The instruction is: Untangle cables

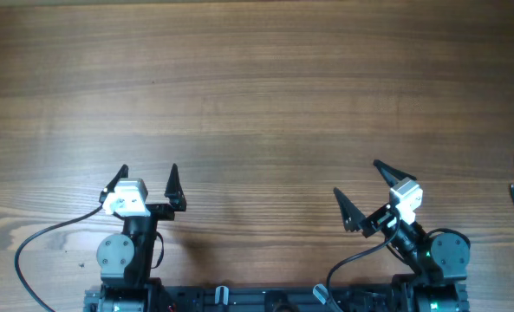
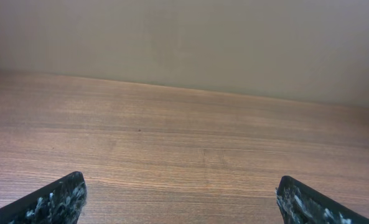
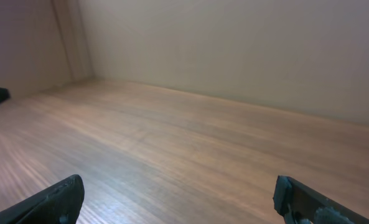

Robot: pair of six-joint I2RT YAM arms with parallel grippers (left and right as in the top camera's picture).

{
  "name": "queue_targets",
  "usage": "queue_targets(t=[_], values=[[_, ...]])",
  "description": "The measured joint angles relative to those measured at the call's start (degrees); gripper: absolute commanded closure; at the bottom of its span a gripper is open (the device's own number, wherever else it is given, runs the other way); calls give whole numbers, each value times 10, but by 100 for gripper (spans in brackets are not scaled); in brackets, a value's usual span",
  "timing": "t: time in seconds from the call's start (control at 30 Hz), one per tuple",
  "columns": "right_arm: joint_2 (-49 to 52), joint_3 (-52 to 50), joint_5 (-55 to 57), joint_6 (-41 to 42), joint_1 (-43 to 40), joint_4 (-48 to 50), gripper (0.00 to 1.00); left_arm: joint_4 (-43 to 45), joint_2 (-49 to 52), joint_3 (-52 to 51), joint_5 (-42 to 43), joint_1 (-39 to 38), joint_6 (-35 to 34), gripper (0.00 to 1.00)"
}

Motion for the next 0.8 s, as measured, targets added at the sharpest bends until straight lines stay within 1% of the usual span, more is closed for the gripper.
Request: queue_targets(t=[0.1,0.17,0.33,0.4,0.57,0.8], values=[[0,0,16,-30,0,0,0,0,0,0,0,0,0,0],[0,0,33,-69,0,-1,0,0,0,0,0,0,0,0],[11,0,124,-162,0,-6,0,0,0,0,0,0,0,0],[24,0,158,-183,0,-8,0,0,0,0,0,0,0,0],[53,0,194,-205,0,-9,0,0,0,0,0,0,0,0],[82,0,208,-214,0,-9,0,0,0,0,0,0,0,0]])
